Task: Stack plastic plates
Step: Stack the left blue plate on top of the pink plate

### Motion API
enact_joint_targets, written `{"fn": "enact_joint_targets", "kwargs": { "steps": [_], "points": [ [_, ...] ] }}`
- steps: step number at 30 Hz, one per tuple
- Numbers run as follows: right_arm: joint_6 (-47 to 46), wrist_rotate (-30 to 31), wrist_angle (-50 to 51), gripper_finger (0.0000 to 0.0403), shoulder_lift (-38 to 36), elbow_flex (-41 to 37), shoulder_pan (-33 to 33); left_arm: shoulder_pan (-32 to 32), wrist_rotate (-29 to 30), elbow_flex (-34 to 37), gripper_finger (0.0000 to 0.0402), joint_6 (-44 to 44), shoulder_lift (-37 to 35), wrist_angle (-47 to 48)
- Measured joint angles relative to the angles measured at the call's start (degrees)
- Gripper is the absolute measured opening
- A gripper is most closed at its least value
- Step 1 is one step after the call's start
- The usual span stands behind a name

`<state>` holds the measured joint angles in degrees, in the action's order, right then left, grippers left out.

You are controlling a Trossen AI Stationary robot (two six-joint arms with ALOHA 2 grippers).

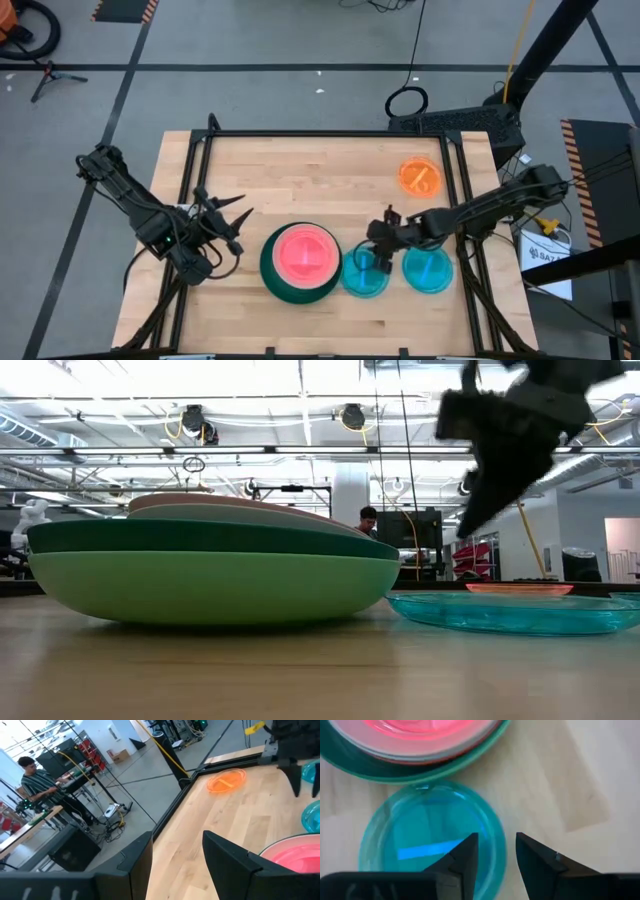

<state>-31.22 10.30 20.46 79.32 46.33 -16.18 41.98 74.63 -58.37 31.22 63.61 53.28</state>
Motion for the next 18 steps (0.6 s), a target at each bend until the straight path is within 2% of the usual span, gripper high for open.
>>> {"fn": "enact_joint_targets", "kwargs": {
  "steps": [3,6,18],
  "points": [
    [-4.4,-1.7,-5.2,0.0126,-1.2,-5.9,0.1,-0.8,0.1,0.0,0.0179,0.1,0.0,0.0],
    [-6.0,-2.3,-7.2,0.0126,-1.2,-8.5,-0.1,-1.7,0.3,0.0,0.0179,0.6,0.0,0.0],
    [-5.3,-1.3,-9.7,0.0126,5.5,-9.4,0.0,-3.8,0.3,0.0,0.0179,0.4,0.0,0.1]
  ]
}}
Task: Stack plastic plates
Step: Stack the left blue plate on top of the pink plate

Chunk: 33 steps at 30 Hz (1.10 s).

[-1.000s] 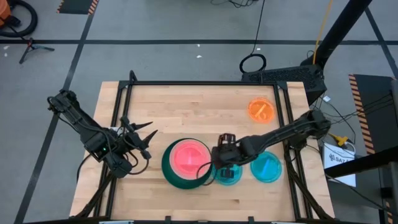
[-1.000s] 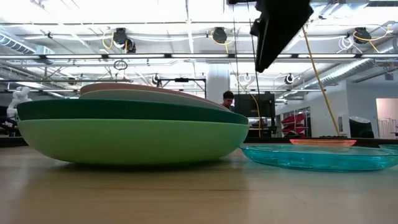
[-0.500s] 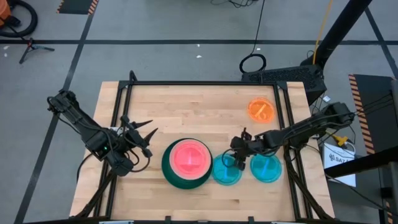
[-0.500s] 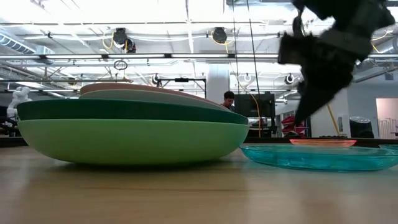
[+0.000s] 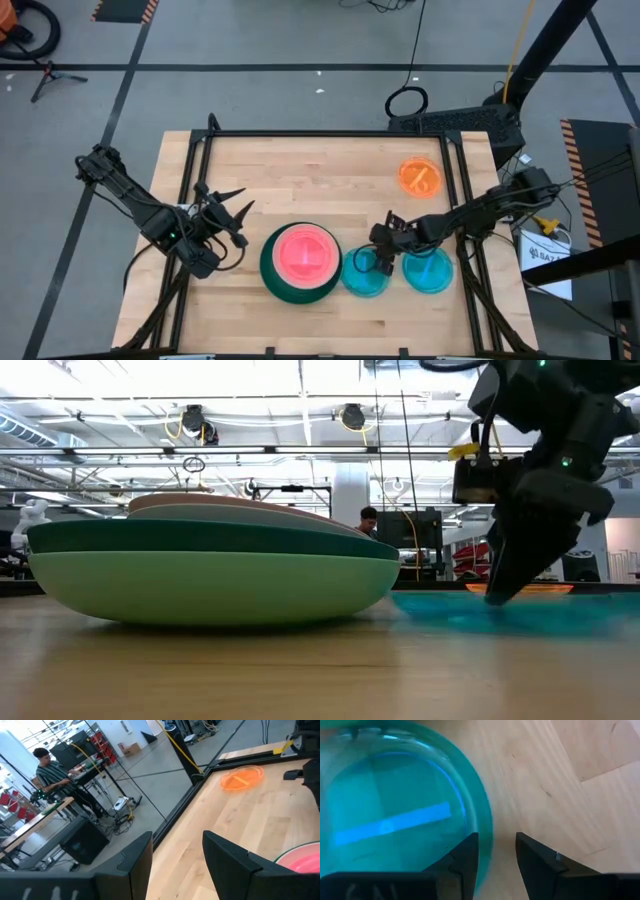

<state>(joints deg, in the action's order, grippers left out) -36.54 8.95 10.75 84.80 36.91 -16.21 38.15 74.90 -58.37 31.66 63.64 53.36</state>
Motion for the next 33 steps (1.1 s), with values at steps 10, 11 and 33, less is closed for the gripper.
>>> {"fn": "enact_joint_targets", "kwargs": {
  "steps": [10,11,33],
  "points": [
    [-1.6,-1.3,-0.1,0.0126,0.6,0.1,0.0,0.0,0.0,0.0,0.0179,-1.1,0.0,0.0],
    [-1.7,-1.3,-0.3,0.0126,0.6,0.1,0.0,0.0,0.0,0.0,0.0179,-1.2,0.0,0.0],
    [-1.1,-3.2,-3.5,0.0007,0.1,0.0,0.0,0.0,0.0,0.0,0.0179,-0.4,0.0,0.0]
  ]
}}
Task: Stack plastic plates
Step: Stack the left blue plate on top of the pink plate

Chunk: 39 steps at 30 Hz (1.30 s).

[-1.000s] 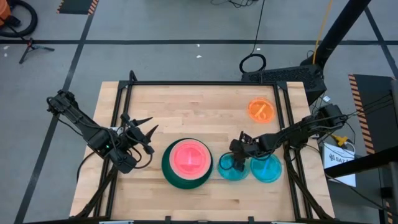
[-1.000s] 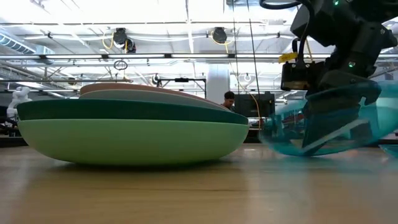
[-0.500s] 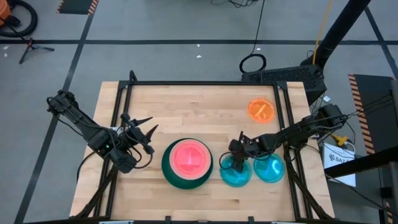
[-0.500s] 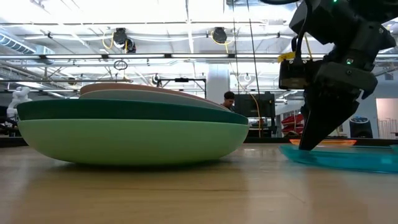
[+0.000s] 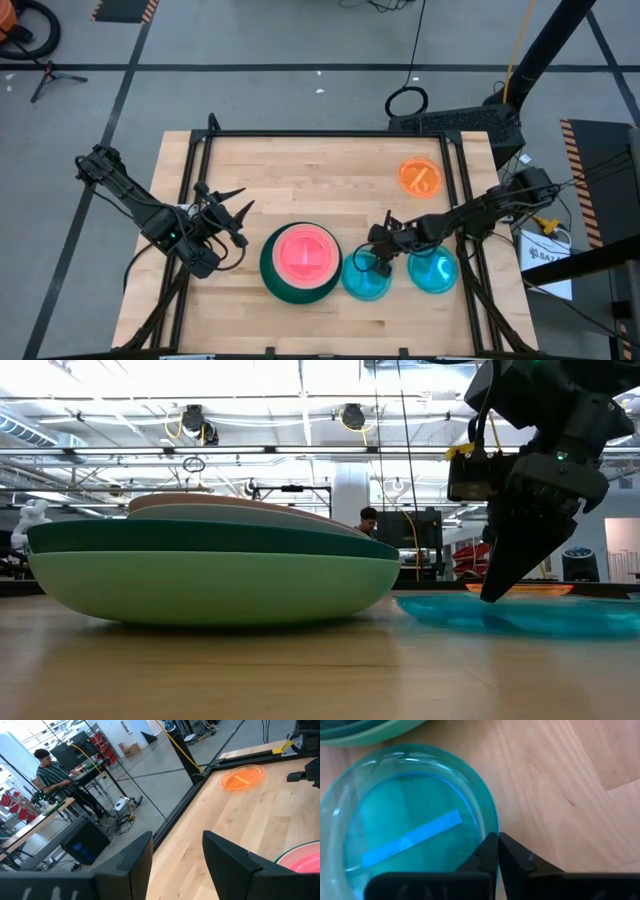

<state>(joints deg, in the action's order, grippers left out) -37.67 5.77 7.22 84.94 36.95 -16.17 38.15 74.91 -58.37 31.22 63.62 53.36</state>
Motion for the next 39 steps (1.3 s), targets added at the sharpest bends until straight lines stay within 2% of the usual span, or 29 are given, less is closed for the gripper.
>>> {"fn": "enact_joint_targets", "kwargs": {
  "steps": [7,17,23,28,34,39],
  "points": [
    [0.8,-0.1,2.5,0.0002,-5.9,0.0,0.1,0.0,0.0,0.0,0.0179,0.0,0.0,0.0],
    [0.4,1.6,10.7,0.0001,-20.0,0.0,0.1,0.0,0.0,0.0,0.0179,0.5,0.0,0.0],
    [-2.2,4.7,6.9,0.0001,-24.2,0.0,0.4,0.0,0.1,0.0,0.0179,0.2,0.0,0.0],
    [-1.1,7.7,-5.0,0.0,-20.7,0.0,2.0,0.0,0.3,0.0,0.0179,-0.1,0.0,0.0],
    [1.5,7.8,-24.1,0.0,-10.0,0.0,6.1,0.0,1.6,0.0,0.0179,-1.5,0.0,-0.1],
    [-1.1,7.7,-36.1,0.0,-1.9,0.0,9.2,0.0,1.6,0.0,0.0179,-1.6,0.0,-0.1]
  ]
}}
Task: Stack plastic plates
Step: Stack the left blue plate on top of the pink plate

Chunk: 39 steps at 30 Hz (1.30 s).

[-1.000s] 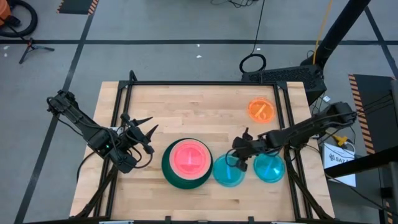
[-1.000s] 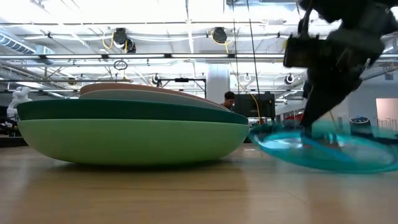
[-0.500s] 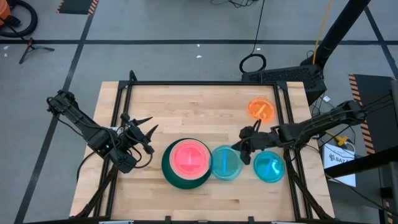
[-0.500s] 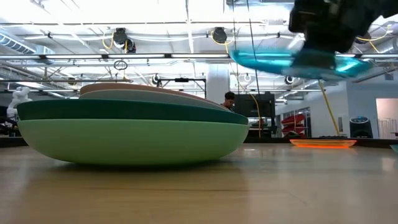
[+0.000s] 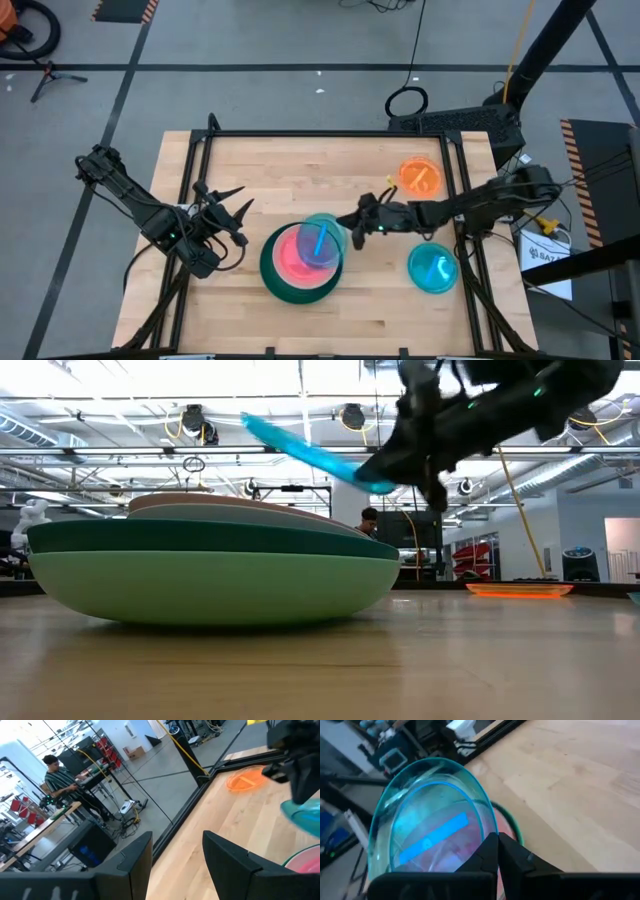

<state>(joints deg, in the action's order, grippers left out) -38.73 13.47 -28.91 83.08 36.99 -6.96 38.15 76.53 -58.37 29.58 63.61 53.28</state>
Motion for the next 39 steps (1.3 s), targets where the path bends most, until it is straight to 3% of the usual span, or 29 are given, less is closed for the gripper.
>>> {"fn": "enact_joint_targets", "kwargs": {
  "steps": [6,18,23,29,39],
  "points": [
    [-2.6,-1.7,-3.3,0.0,5.0,0.0,1.8,0.0,0.1,0.0,0.0179,-0.6,0.0,-0.2],
    [-3.2,-0.9,-3.2,0.0002,6.0,0.1,0.3,0.0,0.1,0.0,0.0179,0.0,0.0,-0.4],
    [-1.1,1.5,-1.6,0.0002,6.0,3.9,-1.0,0.0,0.1,0.0,0.0179,0.6,0.0,-0.4],
    [3.3,2.1,10.1,0.0002,6.9,13.0,-1.4,0.0,0.1,0.0,0.0179,0.1,0.0,-0.4],
    [2.0,2.9,28.1,0.0002,14.6,24.7,-1.4,0.0,0.0,0.0,0.0179,0.1,0.0,-0.4]
  ]
}}
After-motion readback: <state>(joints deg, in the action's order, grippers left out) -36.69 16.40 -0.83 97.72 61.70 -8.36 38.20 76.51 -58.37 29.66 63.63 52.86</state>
